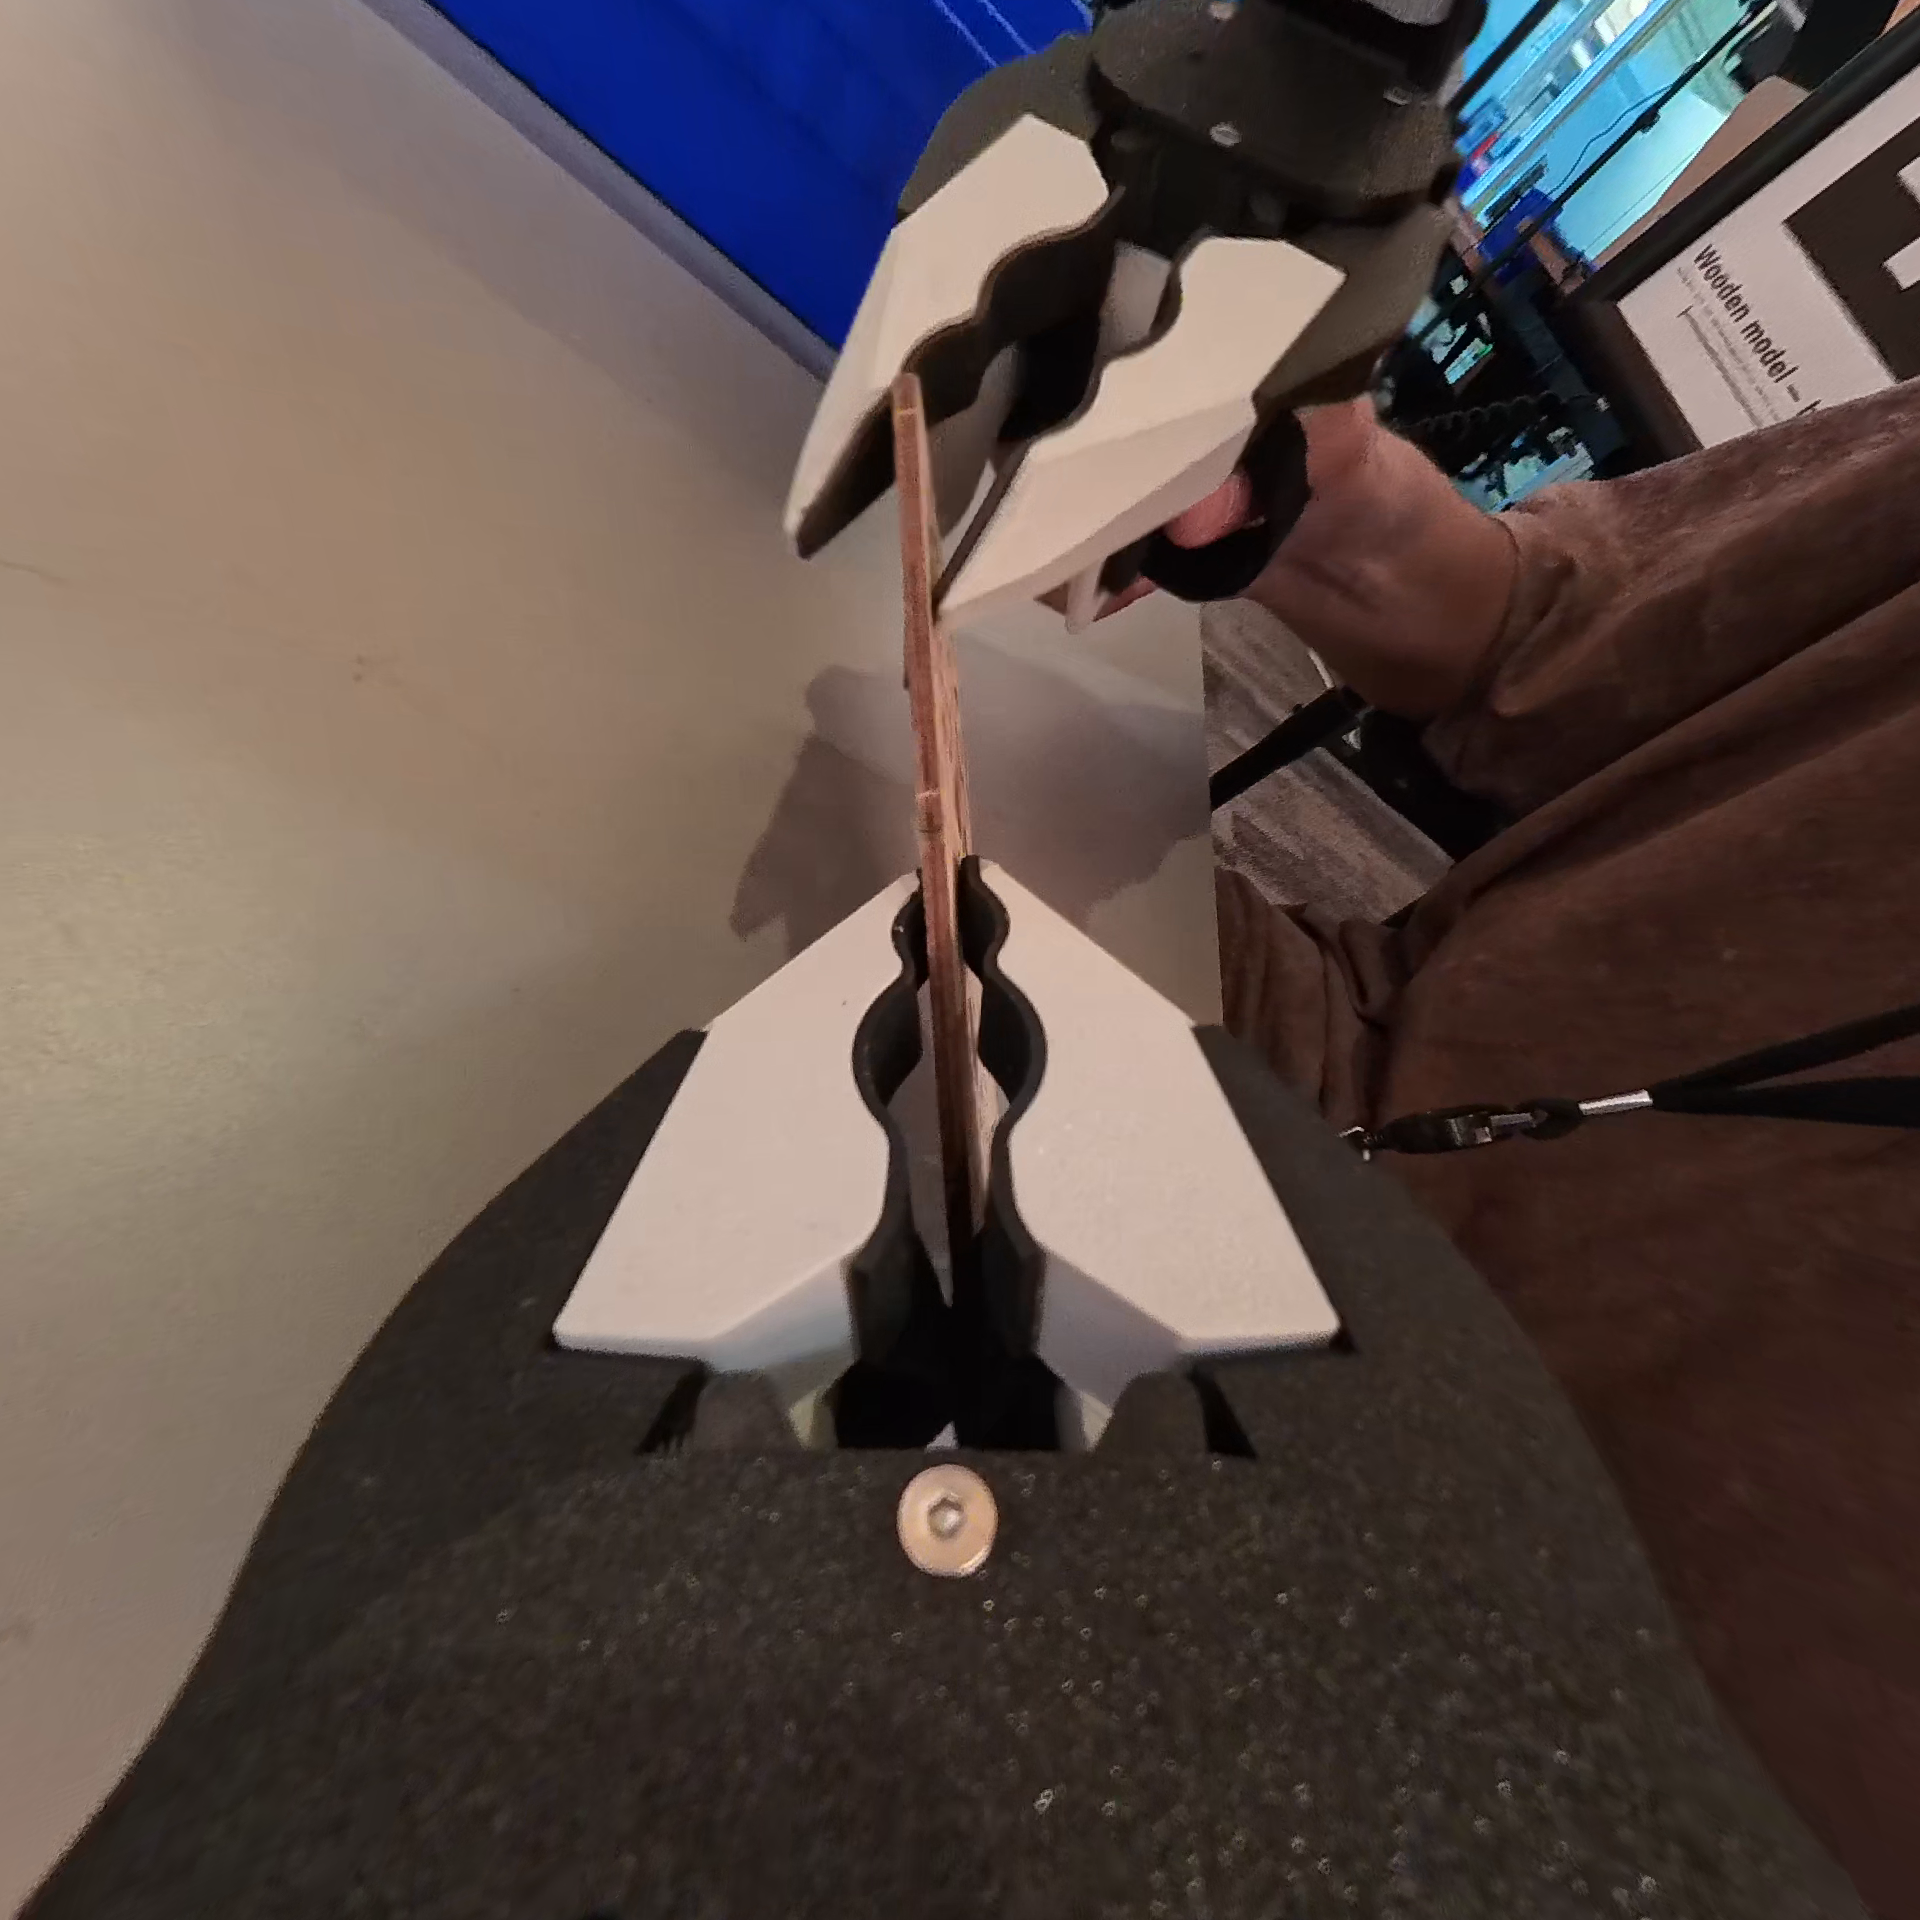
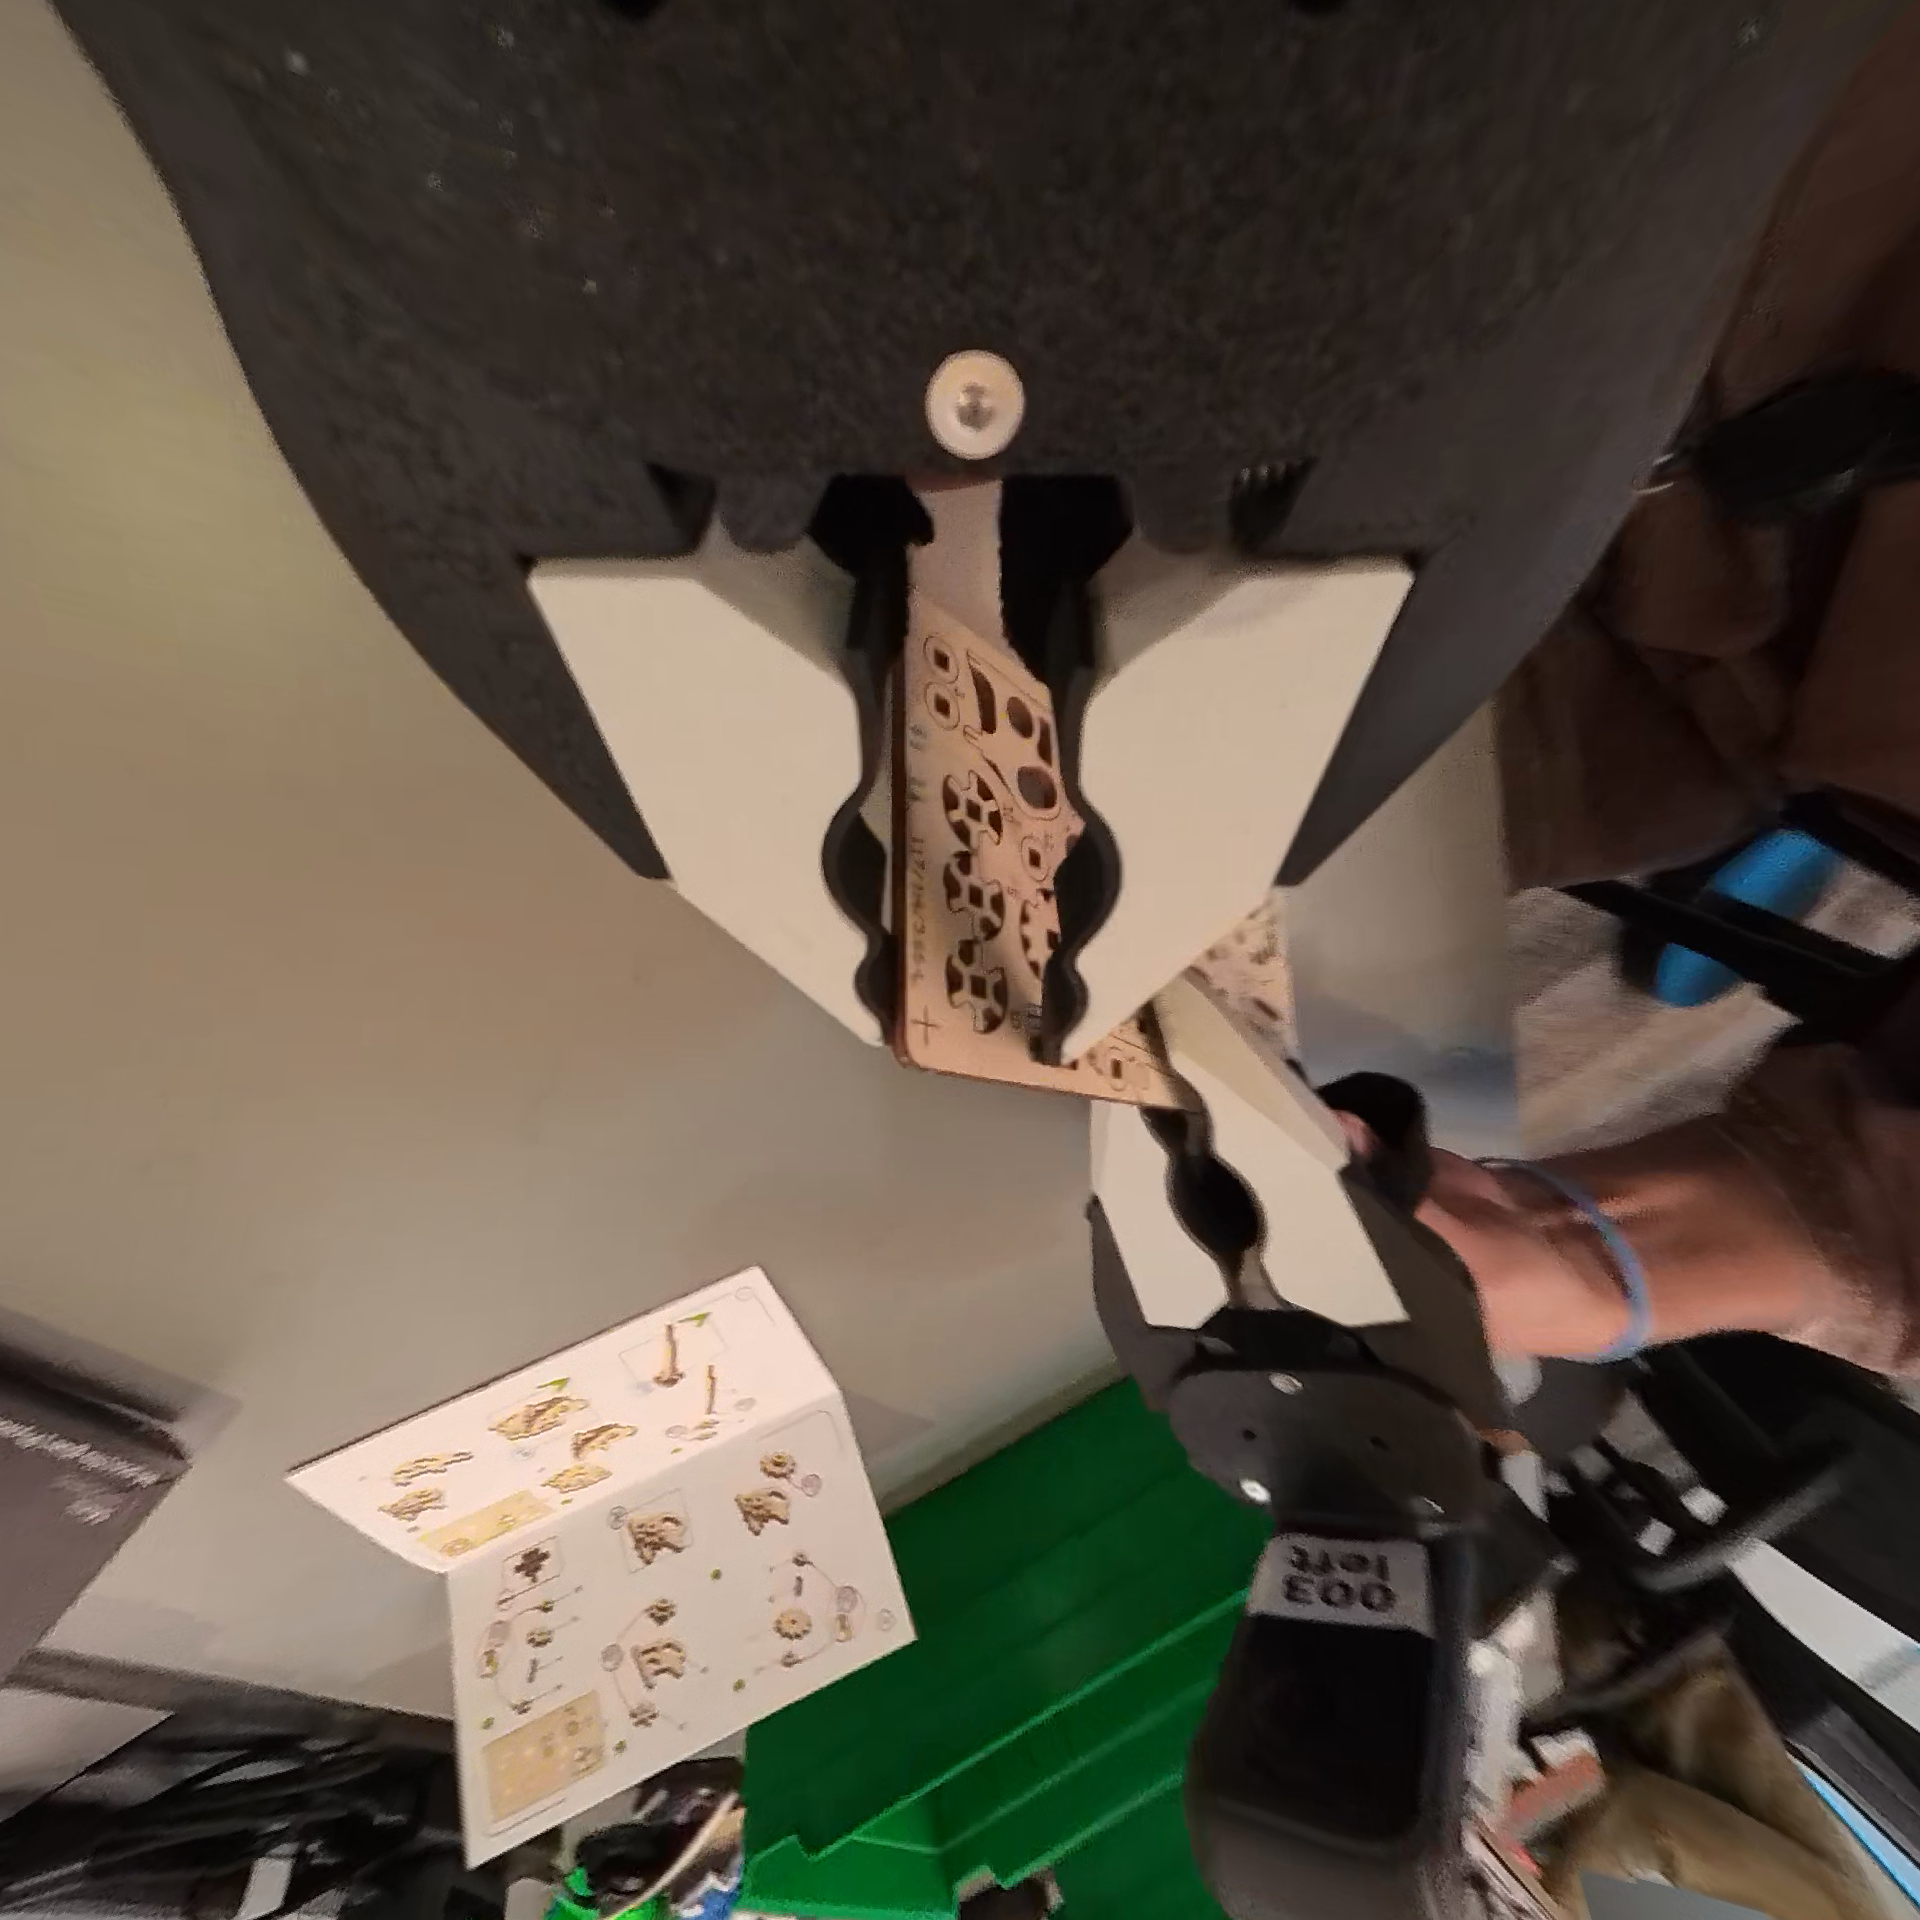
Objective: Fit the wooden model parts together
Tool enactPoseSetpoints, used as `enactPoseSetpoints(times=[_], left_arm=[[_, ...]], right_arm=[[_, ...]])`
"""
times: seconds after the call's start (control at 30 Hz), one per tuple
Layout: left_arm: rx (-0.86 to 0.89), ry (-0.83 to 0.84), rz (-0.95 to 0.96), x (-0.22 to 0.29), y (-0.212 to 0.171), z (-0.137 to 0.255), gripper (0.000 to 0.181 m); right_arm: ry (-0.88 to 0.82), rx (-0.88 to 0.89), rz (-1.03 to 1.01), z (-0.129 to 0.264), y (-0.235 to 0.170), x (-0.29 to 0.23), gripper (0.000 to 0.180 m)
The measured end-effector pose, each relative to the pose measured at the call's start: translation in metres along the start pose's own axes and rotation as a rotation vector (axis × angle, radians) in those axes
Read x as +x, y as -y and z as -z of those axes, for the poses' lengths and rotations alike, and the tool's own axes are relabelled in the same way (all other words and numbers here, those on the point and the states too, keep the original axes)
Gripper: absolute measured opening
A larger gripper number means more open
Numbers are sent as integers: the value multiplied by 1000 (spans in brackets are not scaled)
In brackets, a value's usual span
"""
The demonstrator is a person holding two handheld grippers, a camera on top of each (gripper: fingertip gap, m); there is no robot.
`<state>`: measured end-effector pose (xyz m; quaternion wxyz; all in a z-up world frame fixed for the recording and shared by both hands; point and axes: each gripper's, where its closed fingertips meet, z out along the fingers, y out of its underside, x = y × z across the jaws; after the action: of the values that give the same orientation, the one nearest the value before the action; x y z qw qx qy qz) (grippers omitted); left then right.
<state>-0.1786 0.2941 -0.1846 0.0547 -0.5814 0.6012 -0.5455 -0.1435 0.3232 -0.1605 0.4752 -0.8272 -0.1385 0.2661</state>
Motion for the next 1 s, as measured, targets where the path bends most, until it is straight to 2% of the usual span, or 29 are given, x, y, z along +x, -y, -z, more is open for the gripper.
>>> enactPoseSetpoints(times=[0.2, 0.27, 0.33, 0.37, 0.4, 0.43, 0.47, 0.53, 0.63, 0.73, 1.0], left_arm=[[-10, -13, 25, -2, -4, -3, 2], [8, -38, 40, -1, -3, -3, 1], [24, -66, 58, 2, -3, -2, 1], [32, -78, 75, 2, -3, -2, 1], [31, -74, 103, -1, -6, -3, 1], [20, -68, 150, -6, -10, -4, 2], [10, -76, 206, -10, -15, -5, 2], [-13, -82, 305, -16, -24, -7, 2], [-51, -110, 358, -17, -29, -11, 2], [-68, -129, 371, -17, -28, -15, 2], [-88, -94, 343, -21, -31, -19, 3]], right_arm=[[-18, -11, -14, -3, -4, 3, 28], [24, 2, -41, -2, -2, 1, 26], [121, 26, -150, 1, 0, -4, 20], [137, 22, -194, 2, -2, -1, 20], [110, 25, -189, 4, -3, 6, 28], [72, 36, -151, 8, -1, 10, 33], [14, 52, -69, 14, 2, 13, 31], [-90, 3, 207, 23, -2, 9, 0], [-175, -146, 471, 13, -21, 1, 0], [-211, -250, 545, -6, -33, 5, 0], [-209, -334, 564, -26, -45, 14, 0]])
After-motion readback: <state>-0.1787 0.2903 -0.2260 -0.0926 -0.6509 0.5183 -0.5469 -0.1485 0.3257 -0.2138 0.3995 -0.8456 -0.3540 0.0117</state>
